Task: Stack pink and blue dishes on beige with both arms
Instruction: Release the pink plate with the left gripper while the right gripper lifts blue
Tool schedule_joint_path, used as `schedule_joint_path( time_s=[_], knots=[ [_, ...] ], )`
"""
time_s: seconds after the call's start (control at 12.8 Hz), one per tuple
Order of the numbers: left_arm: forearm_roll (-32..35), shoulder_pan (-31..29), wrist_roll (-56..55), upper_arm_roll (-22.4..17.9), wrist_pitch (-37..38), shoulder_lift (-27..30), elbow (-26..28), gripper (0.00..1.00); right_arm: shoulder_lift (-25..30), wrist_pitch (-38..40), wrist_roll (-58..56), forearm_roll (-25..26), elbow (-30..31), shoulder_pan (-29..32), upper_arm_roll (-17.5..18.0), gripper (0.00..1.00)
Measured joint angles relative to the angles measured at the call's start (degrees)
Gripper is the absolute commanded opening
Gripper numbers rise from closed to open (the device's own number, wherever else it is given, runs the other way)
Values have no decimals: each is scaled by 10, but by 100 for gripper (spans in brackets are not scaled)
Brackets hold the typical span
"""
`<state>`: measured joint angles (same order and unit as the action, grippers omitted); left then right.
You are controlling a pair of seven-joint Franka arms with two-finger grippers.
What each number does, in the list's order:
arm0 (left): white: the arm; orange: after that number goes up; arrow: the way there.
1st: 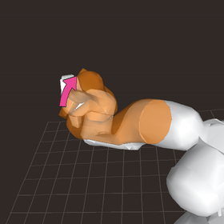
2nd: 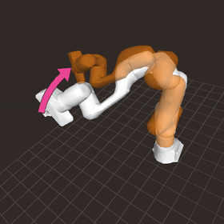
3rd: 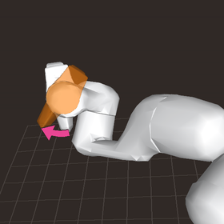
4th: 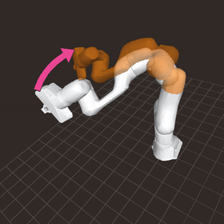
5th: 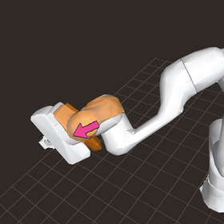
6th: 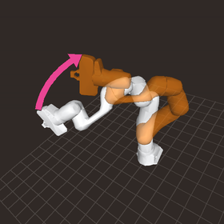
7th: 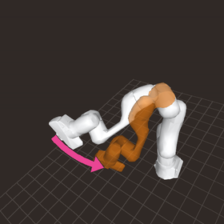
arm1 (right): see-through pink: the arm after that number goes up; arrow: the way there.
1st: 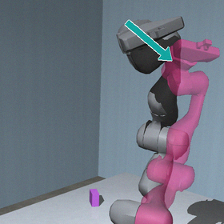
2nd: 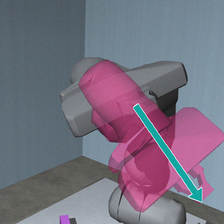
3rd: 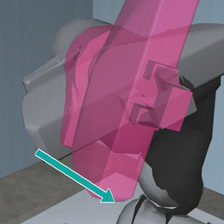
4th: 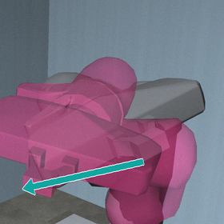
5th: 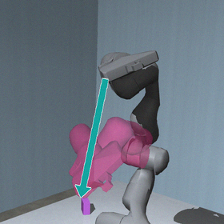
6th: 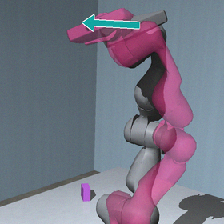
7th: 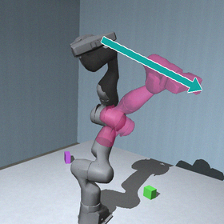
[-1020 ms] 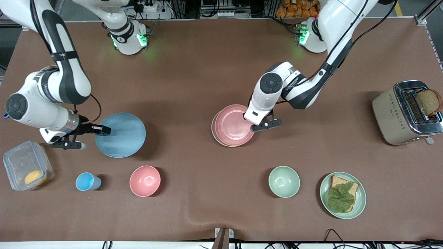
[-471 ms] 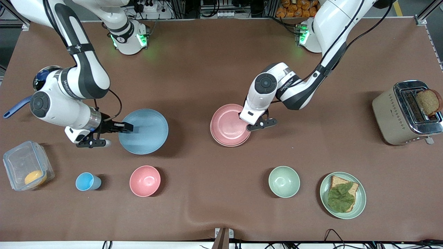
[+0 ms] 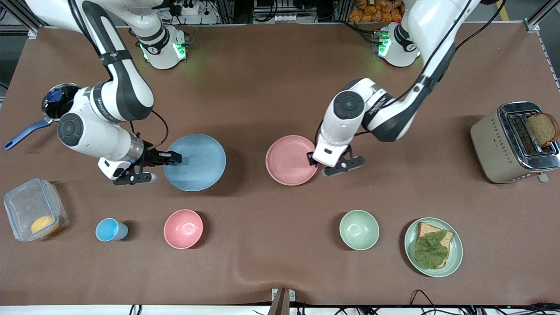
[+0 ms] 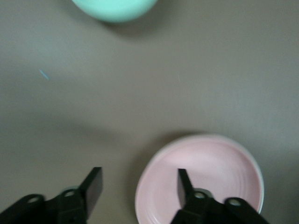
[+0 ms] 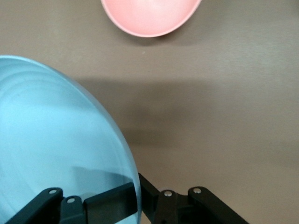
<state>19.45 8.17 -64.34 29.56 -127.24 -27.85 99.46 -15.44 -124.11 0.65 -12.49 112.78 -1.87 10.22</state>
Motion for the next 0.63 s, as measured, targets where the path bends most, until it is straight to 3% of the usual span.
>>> schedule_joint_path(
  time_s=[0.16,0.47,0.63],
  knots=[
    [2,-7,65,-32,56,48,-25,100,0,-1,0,0,-4,-30,1,0],
    [-5,-71,181,-58,80,125,-35,100,-11,-2,24,0,-35,-125,2,0],
    [-49,-75,268,-102,106,162,-36,100,-32,-4,24,6,-53,-164,2,0]
  ],
)
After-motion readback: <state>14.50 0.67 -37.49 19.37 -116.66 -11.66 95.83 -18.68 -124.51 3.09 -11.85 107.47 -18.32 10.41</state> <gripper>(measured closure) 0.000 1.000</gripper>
